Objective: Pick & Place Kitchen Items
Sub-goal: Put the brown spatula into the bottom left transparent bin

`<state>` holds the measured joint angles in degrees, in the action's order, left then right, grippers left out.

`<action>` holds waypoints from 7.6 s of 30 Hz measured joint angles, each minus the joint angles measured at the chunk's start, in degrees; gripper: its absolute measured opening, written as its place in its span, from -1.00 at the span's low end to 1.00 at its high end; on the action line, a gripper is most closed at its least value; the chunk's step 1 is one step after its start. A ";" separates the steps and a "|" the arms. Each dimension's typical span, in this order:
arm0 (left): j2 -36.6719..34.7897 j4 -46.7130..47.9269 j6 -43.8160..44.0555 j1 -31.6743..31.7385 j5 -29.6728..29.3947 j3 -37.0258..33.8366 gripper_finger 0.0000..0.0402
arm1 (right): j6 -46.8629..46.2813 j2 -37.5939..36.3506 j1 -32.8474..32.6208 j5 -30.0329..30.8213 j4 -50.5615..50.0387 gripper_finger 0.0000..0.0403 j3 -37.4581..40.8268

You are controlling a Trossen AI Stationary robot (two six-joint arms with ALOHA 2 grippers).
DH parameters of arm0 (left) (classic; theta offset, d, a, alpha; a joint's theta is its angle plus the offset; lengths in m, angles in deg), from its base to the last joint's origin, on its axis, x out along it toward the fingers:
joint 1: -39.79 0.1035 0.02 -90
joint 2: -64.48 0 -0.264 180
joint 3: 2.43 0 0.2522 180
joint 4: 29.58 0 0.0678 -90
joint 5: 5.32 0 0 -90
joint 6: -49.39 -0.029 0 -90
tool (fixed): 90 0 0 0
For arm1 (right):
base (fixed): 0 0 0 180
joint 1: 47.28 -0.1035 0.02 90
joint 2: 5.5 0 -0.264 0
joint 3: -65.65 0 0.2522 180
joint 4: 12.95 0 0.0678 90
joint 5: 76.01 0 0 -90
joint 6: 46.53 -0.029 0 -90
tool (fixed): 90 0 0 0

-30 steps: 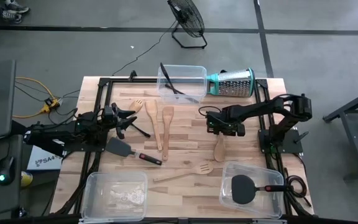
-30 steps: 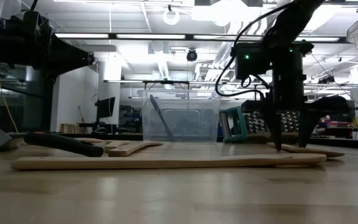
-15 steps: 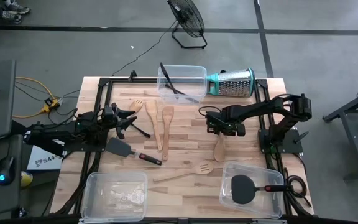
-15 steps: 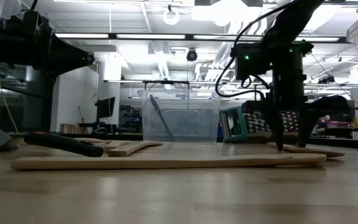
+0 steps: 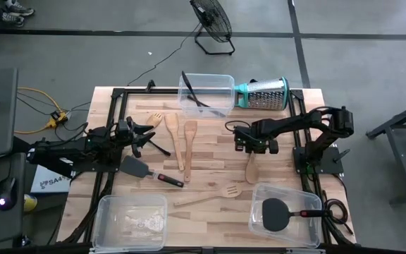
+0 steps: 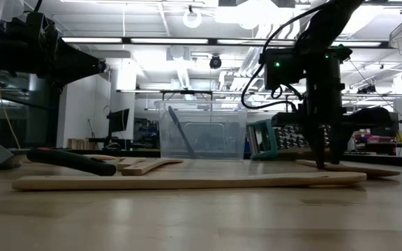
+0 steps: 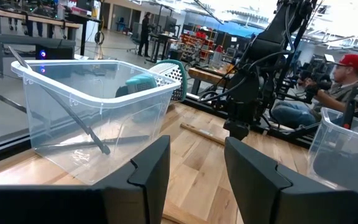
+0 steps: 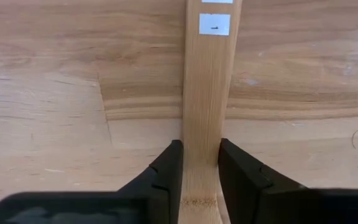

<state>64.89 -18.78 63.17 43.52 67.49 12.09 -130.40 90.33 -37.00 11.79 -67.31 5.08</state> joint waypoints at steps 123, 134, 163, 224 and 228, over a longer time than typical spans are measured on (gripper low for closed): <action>69.94 -27.17 4.50 0.04 3.38 45.65 0.40 | 51.77 -26.43 -0.15 -10.33 52.92 -0.64 0.11; 76.11 -27.25 7.43 0.07 7.69 51.28 0.40 | 53.85 -26.43 -0.20 -15.69 53.49 -0.64 0.11; 76.74 -33.79 13.70 0.04 8.76 52.17 0.40 | 58.67 -24.63 -0.28 -17.75 58.07 -0.64 0.11; 76.74 -27.64 10.43 -0.02 17.26 52.11 -0.55 | 57.97 -18.05 -0.85 -26.64 67.18 -0.28 0.11; 76.74 -28.45 9.97 0.07 18.61 52.11 -0.55 | 57.54 -19.95 -0.21 -31.25 64.28 -0.11 0.11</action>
<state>141.63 -47.23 73.14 43.58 86.10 64.20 -72.86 70.38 -37.21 -19.47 -3.03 5.19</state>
